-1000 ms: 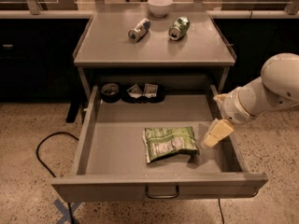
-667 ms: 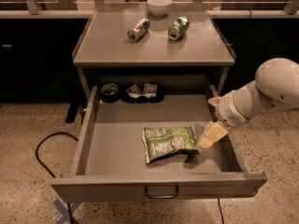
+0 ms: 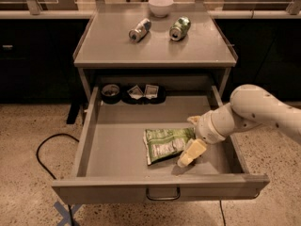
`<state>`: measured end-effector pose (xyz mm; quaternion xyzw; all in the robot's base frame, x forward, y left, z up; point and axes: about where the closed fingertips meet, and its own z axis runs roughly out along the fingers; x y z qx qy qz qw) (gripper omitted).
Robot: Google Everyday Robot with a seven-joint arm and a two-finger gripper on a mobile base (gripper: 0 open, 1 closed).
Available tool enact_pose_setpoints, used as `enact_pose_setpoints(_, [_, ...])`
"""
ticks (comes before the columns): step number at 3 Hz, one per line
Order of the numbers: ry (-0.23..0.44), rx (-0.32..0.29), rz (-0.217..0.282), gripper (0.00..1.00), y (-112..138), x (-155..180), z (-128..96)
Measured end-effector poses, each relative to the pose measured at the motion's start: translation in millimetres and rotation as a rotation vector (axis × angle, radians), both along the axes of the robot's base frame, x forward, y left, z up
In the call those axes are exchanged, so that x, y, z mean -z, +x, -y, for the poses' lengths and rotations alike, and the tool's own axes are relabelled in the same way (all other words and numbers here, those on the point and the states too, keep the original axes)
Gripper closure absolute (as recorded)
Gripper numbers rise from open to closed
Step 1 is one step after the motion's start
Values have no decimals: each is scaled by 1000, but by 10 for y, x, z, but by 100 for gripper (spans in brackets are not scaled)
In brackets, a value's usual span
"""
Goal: Pick green jalapeno chip bag from top drawer and place on counter
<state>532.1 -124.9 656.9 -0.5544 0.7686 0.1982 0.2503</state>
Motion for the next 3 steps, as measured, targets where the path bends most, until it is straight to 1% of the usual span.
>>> enact_pose_setpoints(1, [23,-40,-44,0,-133,390,-220])
enact_pose_setpoints(2, [13,-52,-61,0,-193,663,-318])
enact_pose_setpoints(3, [13,-52,-61,18,-193,633,-318])
